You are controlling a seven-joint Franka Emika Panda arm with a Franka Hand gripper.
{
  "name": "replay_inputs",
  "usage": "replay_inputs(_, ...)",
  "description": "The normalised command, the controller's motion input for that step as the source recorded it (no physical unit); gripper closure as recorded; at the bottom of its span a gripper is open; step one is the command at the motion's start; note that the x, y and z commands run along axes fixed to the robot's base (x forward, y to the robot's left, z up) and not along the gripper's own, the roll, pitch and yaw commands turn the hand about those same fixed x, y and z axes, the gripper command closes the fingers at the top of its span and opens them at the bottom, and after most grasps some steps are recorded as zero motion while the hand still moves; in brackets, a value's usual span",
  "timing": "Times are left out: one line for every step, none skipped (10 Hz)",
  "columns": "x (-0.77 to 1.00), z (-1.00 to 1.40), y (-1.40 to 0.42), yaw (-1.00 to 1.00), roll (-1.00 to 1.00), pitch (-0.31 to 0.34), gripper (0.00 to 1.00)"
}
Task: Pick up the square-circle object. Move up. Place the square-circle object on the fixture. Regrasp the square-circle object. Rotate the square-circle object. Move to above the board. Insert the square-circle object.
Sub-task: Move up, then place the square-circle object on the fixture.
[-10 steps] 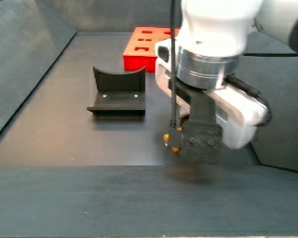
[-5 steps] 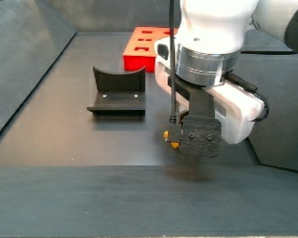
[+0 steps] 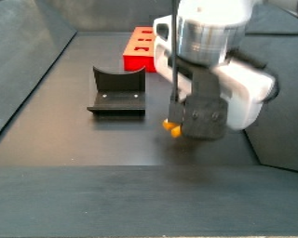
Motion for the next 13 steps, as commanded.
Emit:
replay_inputs(-0.02,0.19,0.00,-0.01,-0.03,0.027,1.00)
replay_inputs(0.00,1.00,0.00,0.00,0.00,0.000,1.00)
replay_inputs(0.00,1.00,0.00,0.00,0.00,0.007,1.00)
replay_inputs(-0.01,1.00,0.00,0.00,-0.01,0.013,1.00)
replay_inputs(-0.01,1.00,-0.01,0.00,-0.01,0.015,1.00)
replay_inputs(-0.02,1.00,-0.01,0.01,-0.02,0.013,1.00)
replay_inputs(-0.02,1.00,-0.01,0.01,-0.02,0.015,1.00)
replay_inputs(-0.02,1.00,-0.01,0.01,-0.03,0.017,1.00)
replay_inputs(-0.02,0.92,-0.01,0.01,-0.03,0.019,1.00)
replay_inputs(-0.01,0.69,-0.01,0.01,-0.04,0.026,1.00)
replay_inputs(0.00,0.51,-0.01,0.02,-0.05,0.034,1.00)
replay_inputs(0.00,0.34,-0.01,0.02,-0.05,0.044,1.00)
replay_inputs(1.00,0.08,-0.99,1.00,0.08,-0.125,1.00)
